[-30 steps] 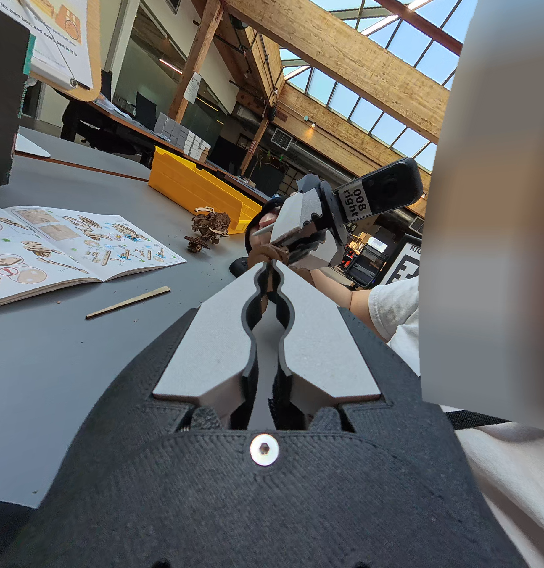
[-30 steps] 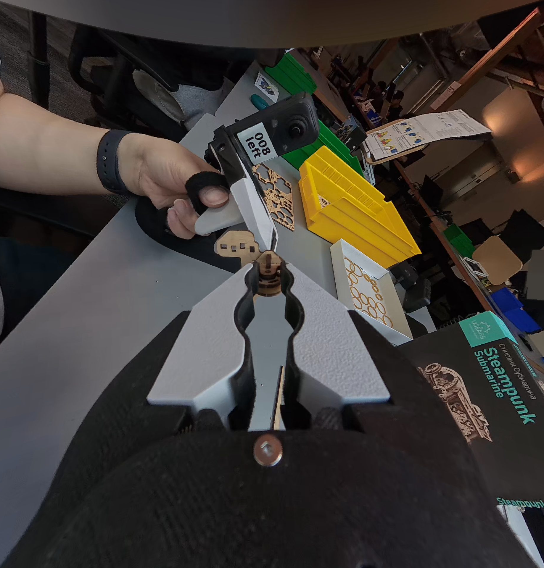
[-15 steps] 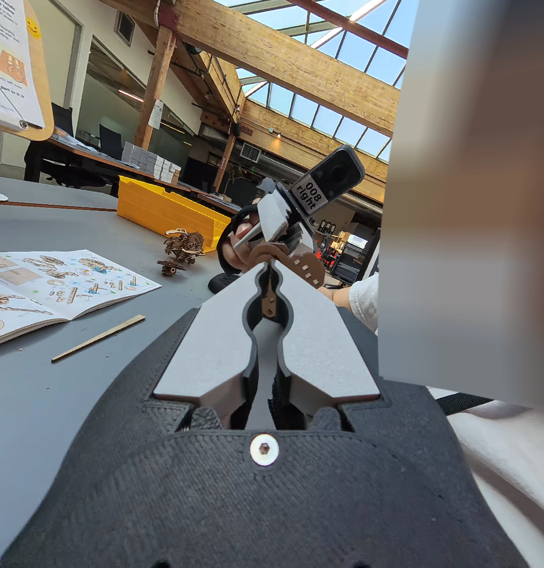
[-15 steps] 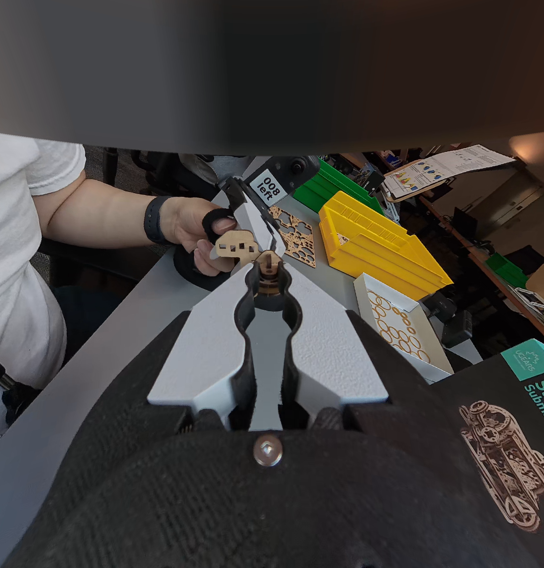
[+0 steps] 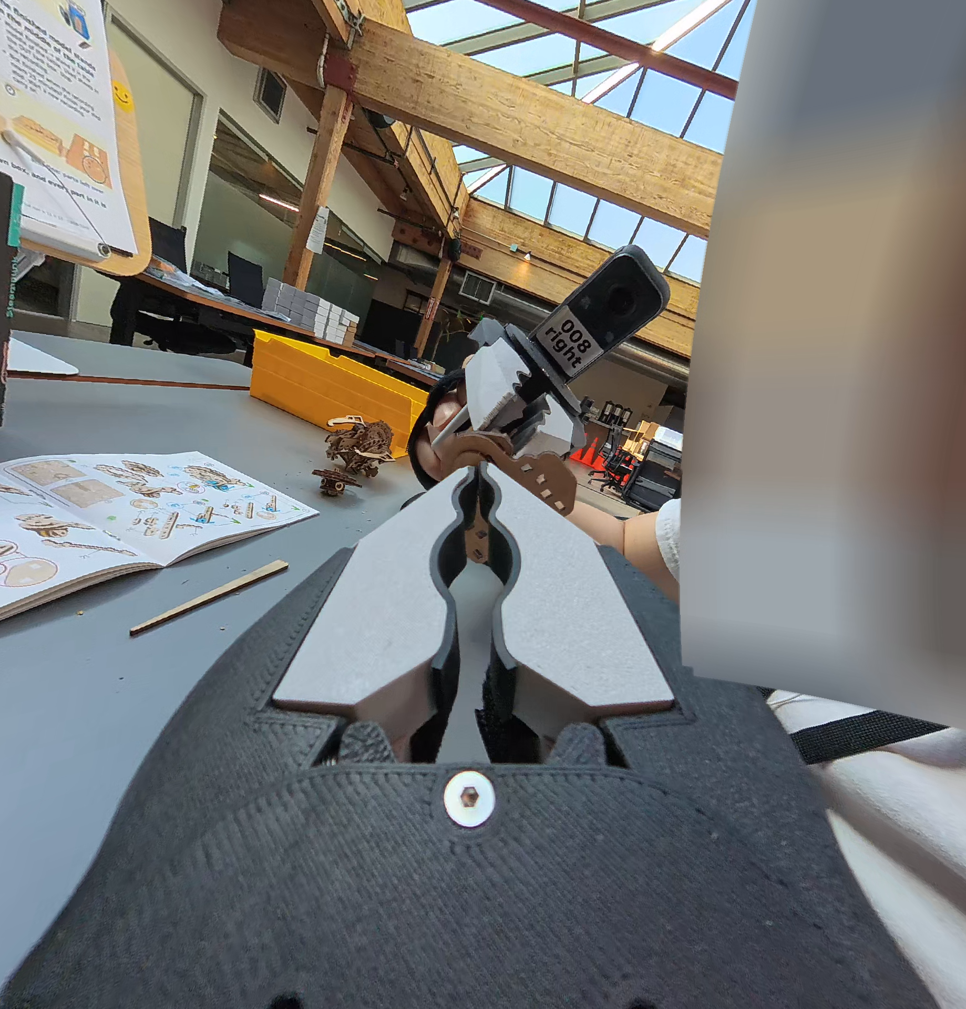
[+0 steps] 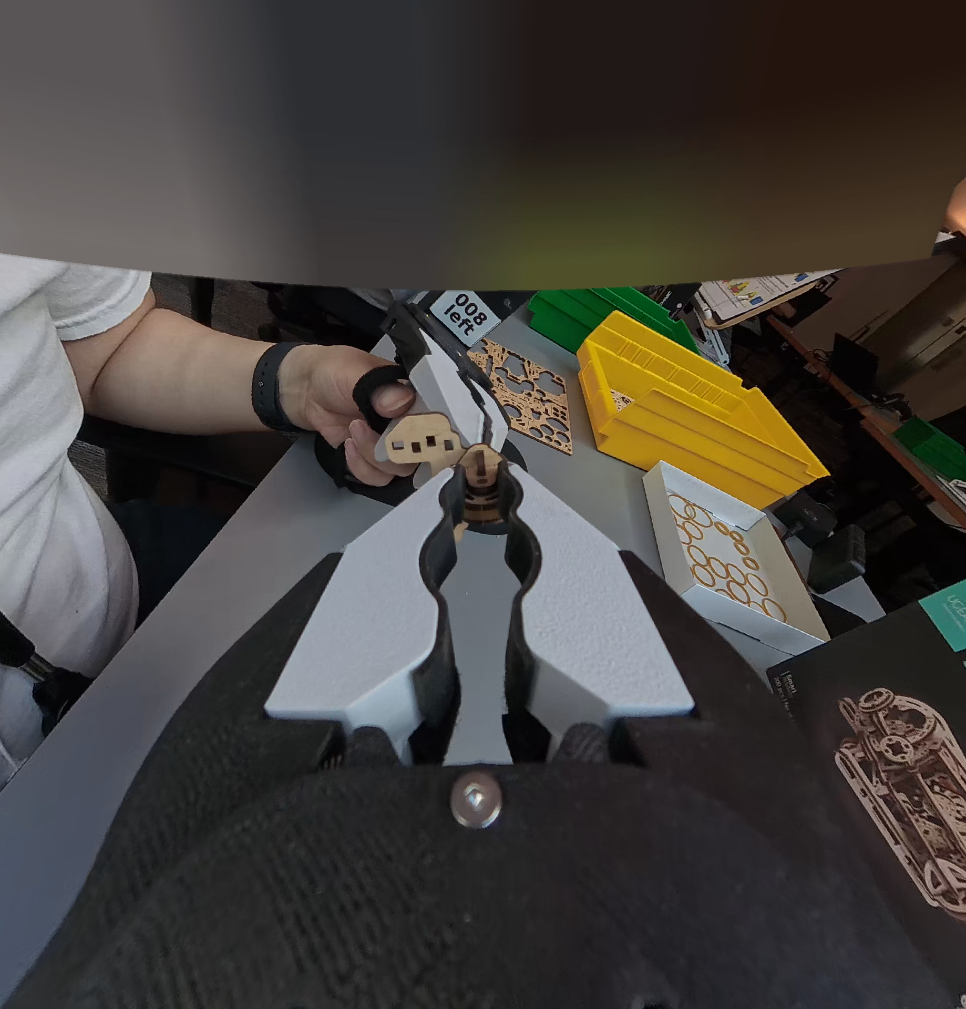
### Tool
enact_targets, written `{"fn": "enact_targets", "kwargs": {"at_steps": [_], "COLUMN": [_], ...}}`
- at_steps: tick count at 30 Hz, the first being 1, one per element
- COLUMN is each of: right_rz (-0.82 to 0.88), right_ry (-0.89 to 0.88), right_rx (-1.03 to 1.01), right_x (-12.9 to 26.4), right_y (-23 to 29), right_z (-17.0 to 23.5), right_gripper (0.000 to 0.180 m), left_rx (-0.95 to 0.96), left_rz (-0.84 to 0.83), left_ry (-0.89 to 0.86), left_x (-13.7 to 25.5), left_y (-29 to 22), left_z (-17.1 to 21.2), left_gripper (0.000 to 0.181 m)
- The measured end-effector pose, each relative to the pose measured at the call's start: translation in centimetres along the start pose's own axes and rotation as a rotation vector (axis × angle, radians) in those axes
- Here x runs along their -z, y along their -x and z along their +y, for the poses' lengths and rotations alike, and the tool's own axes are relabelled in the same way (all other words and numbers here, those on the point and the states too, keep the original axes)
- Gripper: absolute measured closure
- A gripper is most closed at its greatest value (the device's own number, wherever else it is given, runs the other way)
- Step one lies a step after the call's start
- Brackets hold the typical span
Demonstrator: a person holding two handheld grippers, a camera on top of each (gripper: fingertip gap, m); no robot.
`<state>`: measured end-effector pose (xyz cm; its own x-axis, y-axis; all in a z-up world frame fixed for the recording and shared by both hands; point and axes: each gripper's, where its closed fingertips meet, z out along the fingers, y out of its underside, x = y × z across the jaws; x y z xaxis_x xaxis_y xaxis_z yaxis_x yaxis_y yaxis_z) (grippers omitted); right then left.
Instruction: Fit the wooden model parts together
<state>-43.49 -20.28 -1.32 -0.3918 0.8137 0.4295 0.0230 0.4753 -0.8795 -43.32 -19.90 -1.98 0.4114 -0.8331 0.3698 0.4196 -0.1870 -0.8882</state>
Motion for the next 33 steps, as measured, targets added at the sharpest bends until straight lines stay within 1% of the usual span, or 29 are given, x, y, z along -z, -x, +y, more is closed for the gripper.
{"fn": "enact_targets", "kwargs": {"at_steps": [1, 16, 19, 22, 25, 30, 33], "right_rz": [0.001, -0.025, -0.039, -0.004, -0.019, -0.051, -0.064], "right_ry": [0.005, 0.009, -0.01, -0.03, -0.015, -0.081, -0.08], "right_rx": [-0.004, -0.1, -0.099, -0.019, 0.015, -0.065, -0.083], "right_x": [-0.1, -0.6, -0.4, -0.4, -0.1, 0.3, 0.5], "right_y": [0.0, -0.1, 0.0, 0.0, 0.4, 1.0, 1.2], "right_z": [0.2, 1.9, 1.6, 1.0, 1.2, 1.4, 2.2], "right_gripper": [0.169, 0.169, 0.168, 0.168, 0.167, 0.168, 0.168], "left_rx": [-0.002, 0.046, 0.055, 0.082, 0.087, 0.085, 0.093], "left_rz": [-0.008, -0.062, -0.04, 0.003, 0.013, 0.024, 0.019], "left_ry": [0.006, 0.06, 0.055, 0.029, 0.063, 0.106, 0.125], "left_x": [0.1, 0.5, 0.5, 0.6, 0.3, -0.1, 0.0], "left_y": [0.1, 1.5, 1.4, 1.0, 0.9, 0.7, 0.8], "left_z": [0.1, 1.2, 1.1, 0.7, 1.2, 1.9, 2.3], "left_gripper": [0.181, 0.181, 0.181, 0.181, 0.181, 0.181, 0.181]}}
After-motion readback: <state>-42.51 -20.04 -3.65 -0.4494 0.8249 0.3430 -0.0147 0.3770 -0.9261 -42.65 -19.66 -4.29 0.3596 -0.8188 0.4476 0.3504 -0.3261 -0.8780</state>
